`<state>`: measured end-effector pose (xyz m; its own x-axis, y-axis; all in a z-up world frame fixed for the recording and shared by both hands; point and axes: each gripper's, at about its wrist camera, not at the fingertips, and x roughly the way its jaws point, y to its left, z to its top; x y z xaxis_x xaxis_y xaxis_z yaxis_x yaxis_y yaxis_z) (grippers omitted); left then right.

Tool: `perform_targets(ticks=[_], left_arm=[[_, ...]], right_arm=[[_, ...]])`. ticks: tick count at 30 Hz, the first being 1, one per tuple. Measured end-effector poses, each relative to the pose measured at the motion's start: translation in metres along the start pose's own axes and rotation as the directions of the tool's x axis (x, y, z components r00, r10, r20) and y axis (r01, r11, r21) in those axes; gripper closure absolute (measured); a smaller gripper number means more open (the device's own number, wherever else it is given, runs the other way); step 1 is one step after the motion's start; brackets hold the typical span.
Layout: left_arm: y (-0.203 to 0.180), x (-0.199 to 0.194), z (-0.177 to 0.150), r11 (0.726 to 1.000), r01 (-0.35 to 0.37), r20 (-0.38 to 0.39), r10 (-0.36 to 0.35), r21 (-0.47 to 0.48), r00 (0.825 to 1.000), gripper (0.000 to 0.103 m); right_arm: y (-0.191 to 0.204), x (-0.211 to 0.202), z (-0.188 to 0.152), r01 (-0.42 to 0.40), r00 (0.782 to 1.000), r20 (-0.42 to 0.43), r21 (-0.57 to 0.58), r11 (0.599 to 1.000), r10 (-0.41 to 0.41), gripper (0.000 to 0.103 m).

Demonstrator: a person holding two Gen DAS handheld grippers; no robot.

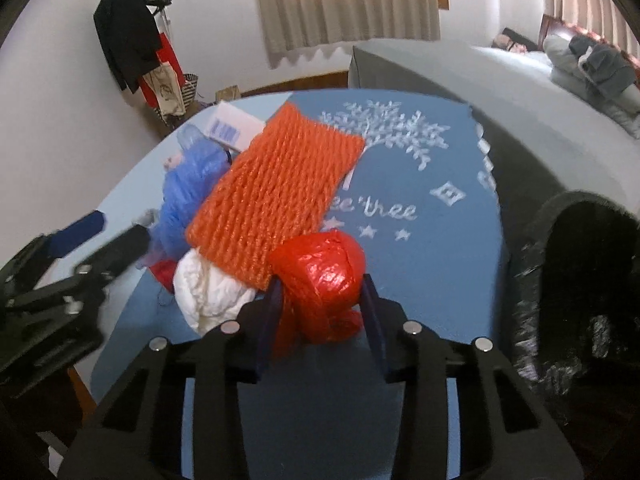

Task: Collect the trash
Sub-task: 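Grasp the blue plastic bag with the left tool while the right tool grasps the red plastic bag, then carry both bags over the black bin and open both tools to drop them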

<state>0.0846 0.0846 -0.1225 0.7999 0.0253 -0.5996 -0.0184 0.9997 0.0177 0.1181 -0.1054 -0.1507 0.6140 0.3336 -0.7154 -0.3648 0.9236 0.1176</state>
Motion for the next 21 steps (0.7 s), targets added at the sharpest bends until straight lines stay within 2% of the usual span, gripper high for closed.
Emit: perform_targets(ticks=[8,13,15,18,21], left_arm=[[-0.017,0.015,0.006,0.999,0.020,0.005,-0.020,0.034,1.000,0.048],[-0.028,0.026,0.005,0.997,0.002,0.001,-0.002,0.073,1.000,0.056],[-0.031,0.029,0.005,0.996,0.030,-0.003,-0.030,0.084,1.000,0.072],[-0.038,0.032,0.003,0.993,0.046,-0.010,-0.045,0.109,0.999,0.081],[-0.034,0.029,0.004,0.994,0.056,-0.002,-0.056,0.090,0.998,0.086]], right_arm=[[-0.016,-0.014,0.014,0.026,0.999,0.047,0.015,1.000,-0.027,0.065],[-0.020,-0.017,0.016,0.025,0.998,0.054,0.019,1.000,-0.026,0.065],[-0.020,-0.017,0.017,0.024,0.998,0.052,0.021,0.999,-0.025,0.065],[-0.022,-0.018,0.017,0.021,0.998,0.057,0.023,1.000,-0.023,0.065],[-0.022,-0.024,0.019,0.020,0.997,0.072,0.018,1.000,-0.022,0.065]])
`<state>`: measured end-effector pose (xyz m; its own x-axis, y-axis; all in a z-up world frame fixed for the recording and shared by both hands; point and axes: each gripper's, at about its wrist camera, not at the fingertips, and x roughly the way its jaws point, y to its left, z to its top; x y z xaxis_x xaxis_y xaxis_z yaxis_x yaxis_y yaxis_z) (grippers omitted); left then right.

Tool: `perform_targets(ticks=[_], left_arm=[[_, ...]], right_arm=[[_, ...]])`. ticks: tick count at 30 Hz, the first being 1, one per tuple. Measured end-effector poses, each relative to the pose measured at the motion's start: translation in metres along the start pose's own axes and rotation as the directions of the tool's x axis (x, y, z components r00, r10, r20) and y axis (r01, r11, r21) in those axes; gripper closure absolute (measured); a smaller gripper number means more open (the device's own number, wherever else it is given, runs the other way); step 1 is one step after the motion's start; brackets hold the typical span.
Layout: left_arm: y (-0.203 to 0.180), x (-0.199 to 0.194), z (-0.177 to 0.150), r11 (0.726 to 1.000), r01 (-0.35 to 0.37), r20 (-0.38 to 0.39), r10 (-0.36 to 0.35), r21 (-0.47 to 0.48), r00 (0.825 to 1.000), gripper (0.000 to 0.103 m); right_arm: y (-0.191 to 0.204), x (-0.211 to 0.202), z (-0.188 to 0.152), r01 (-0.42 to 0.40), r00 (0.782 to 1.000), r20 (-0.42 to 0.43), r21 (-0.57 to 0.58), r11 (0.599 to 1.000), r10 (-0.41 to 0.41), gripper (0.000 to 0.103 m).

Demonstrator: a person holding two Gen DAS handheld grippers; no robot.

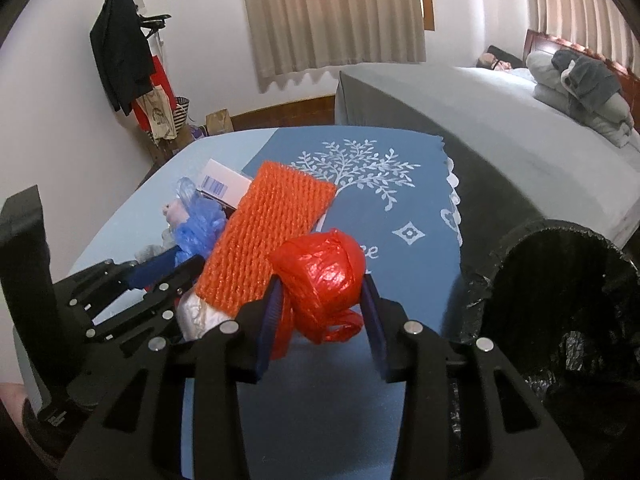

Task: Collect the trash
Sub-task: 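Carry both bags over the black bin and open both tools to drop them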

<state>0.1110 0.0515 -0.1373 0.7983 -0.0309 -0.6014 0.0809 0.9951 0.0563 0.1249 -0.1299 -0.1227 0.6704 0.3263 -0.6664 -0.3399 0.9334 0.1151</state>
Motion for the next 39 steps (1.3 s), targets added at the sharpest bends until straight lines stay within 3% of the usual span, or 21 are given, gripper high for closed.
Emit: perform_targets(ticks=[11,17,23,29,39], left_arm=[[0.009,-0.055,0.027,0.999,0.016,0.130,-0.009,-0.048,0.991,0.091],[-0.014,-0.078,0.044,0.996,0.092,0.177,-0.087,-0.019,0.980,0.091],[-0.053,-0.078,0.057,0.980,0.196,0.175,-0.197,0.023,0.965,0.091],[-0.094,-0.072,0.067,0.954,0.290,0.167,-0.298,0.072,0.940,0.091],[-0.171,-0.054,0.076,0.879,0.454,0.111,-0.470,0.145,0.876,0.091]], right_arm=[[-0.003,-0.037,0.011,-0.022,0.995,0.094,0.014,1.000,0.021,0.065],[-0.018,-0.061,0.012,0.009,0.991,0.136,0.037,0.999,-0.014,0.065],[-0.051,-0.087,0.006,0.089,0.981,0.167,0.084,0.992,-0.102,0.065],[-0.099,-0.112,-0.010,0.213,0.956,0.170,0.163,0.963,-0.240,0.065],[-0.171,-0.139,-0.050,0.365,0.903,0.127,0.282,0.887,-0.412,0.064]])
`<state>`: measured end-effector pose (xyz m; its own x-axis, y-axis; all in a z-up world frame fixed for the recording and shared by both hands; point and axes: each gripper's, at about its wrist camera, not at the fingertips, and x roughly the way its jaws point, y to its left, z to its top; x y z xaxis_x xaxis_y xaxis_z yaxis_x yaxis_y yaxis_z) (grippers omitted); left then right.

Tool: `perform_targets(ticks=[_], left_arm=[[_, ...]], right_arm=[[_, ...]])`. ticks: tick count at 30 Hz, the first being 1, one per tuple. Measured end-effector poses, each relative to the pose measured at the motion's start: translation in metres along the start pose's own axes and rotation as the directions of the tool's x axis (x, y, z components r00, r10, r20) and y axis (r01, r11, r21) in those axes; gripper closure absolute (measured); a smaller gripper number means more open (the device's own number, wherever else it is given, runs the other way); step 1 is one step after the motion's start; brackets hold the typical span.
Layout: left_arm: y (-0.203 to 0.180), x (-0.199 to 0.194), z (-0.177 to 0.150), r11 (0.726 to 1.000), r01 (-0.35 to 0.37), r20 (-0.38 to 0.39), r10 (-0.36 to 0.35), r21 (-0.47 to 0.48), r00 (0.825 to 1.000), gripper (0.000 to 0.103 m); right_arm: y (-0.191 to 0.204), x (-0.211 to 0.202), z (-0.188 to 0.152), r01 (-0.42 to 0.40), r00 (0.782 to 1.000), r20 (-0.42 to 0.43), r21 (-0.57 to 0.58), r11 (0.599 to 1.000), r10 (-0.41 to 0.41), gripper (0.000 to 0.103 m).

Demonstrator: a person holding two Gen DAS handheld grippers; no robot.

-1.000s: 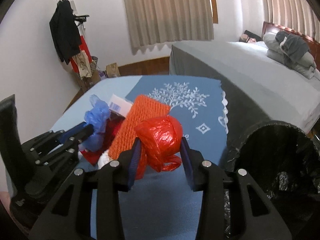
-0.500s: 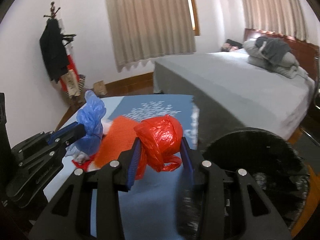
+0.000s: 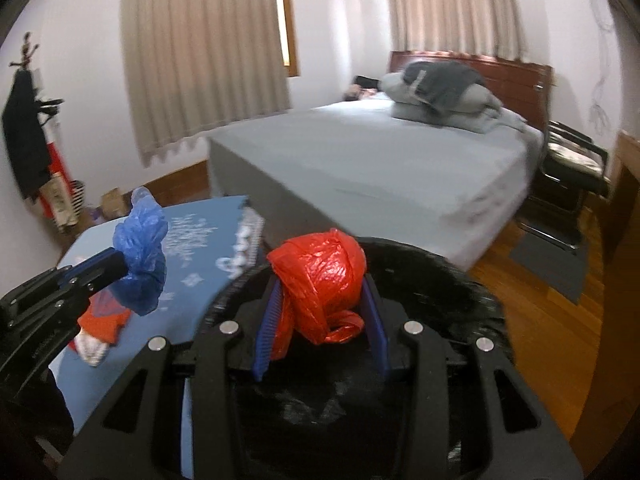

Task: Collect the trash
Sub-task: 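Carry both bags over the black bin and open both tools to drop them, then grasp the orange foam net sleeve with the right tool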

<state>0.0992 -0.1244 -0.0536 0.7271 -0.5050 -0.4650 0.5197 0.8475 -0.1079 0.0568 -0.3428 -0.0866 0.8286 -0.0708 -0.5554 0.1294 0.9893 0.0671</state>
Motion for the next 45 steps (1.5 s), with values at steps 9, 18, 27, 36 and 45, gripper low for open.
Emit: perform_targets(ticks=[9,18,27,36,45], left_arm=[[-0.046,0.035,0.000,0.990,0.136,-0.044,-0.134,0.030,0.990,0.084],[-0.024,0.024,-0.003,0.996,0.087,-0.035,-0.086,0.005,0.996,0.042],[0.043,-0.025,-0.014,0.990,-0.141,0.001,0.141,-0.027,0.990,0.030],[0.118,-0.070,-0.042,0.923,-0.374,-0.016,0.374,-0.092,0.927,0.030],[0.182,-0.089,-0.075,0.838,-0.525,-0.091,0.517,-0.150,0.851,0.030]], right_arm=[[-0.043,0.001,-0.011,0.094,0.996,-0.010,0.048,0.994,-0.093,0.060],[-0.047,-0.001,-0.011,0.130,0.991,0.019,0.067,0.989,-0.131,0.014],[0.020,0.008,-0.008,-0.007,1.000,0.016,0.011,1.000,0.007,0.007],[0.114,0.028,-0.003,-0.170,0.985,-0.014,-0.084,0.982,0.169,0.007],[0.182,0.046,-0.015,-0.268,0.963,-0.072,-0.140,0.953,0.260,0.007]])
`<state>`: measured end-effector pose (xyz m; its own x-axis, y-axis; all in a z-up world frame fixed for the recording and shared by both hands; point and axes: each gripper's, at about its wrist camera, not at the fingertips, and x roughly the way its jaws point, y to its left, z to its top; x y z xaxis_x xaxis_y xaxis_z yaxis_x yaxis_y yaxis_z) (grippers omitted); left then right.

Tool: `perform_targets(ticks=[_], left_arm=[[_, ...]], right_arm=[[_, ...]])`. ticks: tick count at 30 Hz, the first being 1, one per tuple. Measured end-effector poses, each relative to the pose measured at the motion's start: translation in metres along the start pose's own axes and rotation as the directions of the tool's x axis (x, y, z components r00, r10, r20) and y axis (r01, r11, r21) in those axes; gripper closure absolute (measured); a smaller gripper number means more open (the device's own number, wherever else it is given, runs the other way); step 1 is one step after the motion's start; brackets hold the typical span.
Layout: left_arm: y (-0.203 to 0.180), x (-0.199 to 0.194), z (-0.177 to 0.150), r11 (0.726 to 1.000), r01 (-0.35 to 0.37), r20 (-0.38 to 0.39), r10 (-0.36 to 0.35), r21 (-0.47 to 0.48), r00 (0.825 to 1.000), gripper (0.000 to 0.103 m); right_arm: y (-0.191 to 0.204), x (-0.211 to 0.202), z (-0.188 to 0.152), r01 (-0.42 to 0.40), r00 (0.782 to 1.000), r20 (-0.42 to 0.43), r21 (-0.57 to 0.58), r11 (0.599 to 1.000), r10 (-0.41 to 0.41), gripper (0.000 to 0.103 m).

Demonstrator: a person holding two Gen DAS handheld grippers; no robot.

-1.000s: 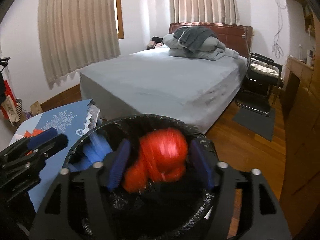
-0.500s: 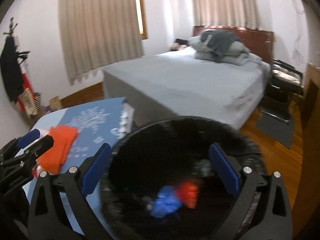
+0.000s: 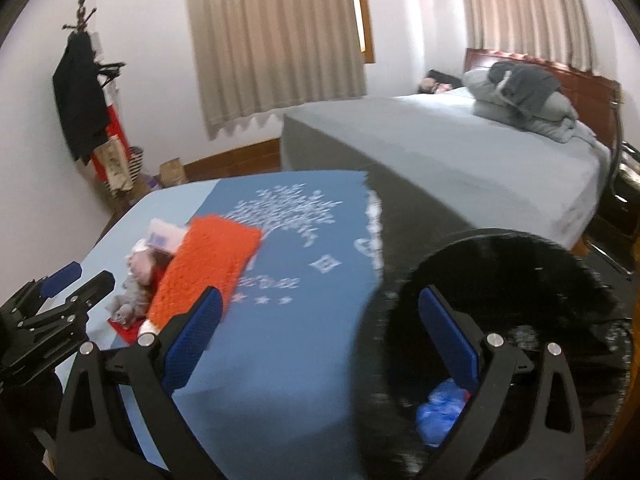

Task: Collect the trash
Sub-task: 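Grasp the orange foam net sleeve with the right tool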

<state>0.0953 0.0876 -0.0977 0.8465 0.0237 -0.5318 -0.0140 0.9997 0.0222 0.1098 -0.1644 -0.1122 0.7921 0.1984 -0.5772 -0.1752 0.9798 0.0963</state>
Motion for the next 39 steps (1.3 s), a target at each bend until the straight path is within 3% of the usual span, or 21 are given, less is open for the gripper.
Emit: perform_targets(ticks=[6,15,17,21,24,26,28,34,39], left_arm=[[0.033,0.007,-0.012,0.998,-0.059,-0.012,0.058,-0.023,0.998,0.030],[0.057,0.010,-0.020,0.995,-0.092,-0.025,0.091,-0.045,0.995,0.031],[0.058,0.011,-0.021,0.994,-0.094,-0.028,0.092,-0.049,0.995,0.031],[0.057,0.012,-0.026,0.995,-0.084,-0.037,0.083,-0.052,0.996,0.031],[0.054,0.014,-0.028,0.996,-0.075,-0.042,0.072,-0.050,0.996,0.031],[0.053,0.015,-0.028,0.997,-0.067,-0.044,0.065,-0.050,0.997,0.031],[0.050,0.018,-0.028,0.997,-0.056,-0.048,0.054,-0.047,0.997,0.031],[0.040,0.030,-0.028,0.999,-0.034,-0.064,0.031,-0.037,0.997,0.031],[0.033,0.044,-0.028,0.999,-0.017,-0.087,0.014,-0.035,0.996,0.041]], right_arm=[[0.045,0.023,-0.004,-0.072,0.997,-0.029,-0.058,0.996,0.071,0.007],[0.097,0.048,-0.012,-0.158,0.985,-0.092,-0.137,0.978,0.146,0.011],[0.102,0.055,-0.015,-0.162,0.983,-0.115,-0.148,0.976,0.145,0.023],[0.103,0.065,-0.019,-0.163,0.979,-0.148,-0.139,0.977,0.142,0.036],[0.099,0.066,-0.020,-0.174,0.975,-0.163,-0.124,0.977,0.153,0.052],[0.095,0.066,-0.018,-0.201,0.968,-0.174,-0.107,0.974,0.181,0.076],[0.089,0.064,-0.017,-0.197,0.969,-0.171,-0.106,0.975,0.178,0.089],[0.072,0.055,-0.012,-0.193,0.971,-0.157,-0.085,0.977,0.178,0.091],[0.061,0.056,-0.009,-0.176,0.974,-0.159,-0.078,0.981,0.162,0.091]])
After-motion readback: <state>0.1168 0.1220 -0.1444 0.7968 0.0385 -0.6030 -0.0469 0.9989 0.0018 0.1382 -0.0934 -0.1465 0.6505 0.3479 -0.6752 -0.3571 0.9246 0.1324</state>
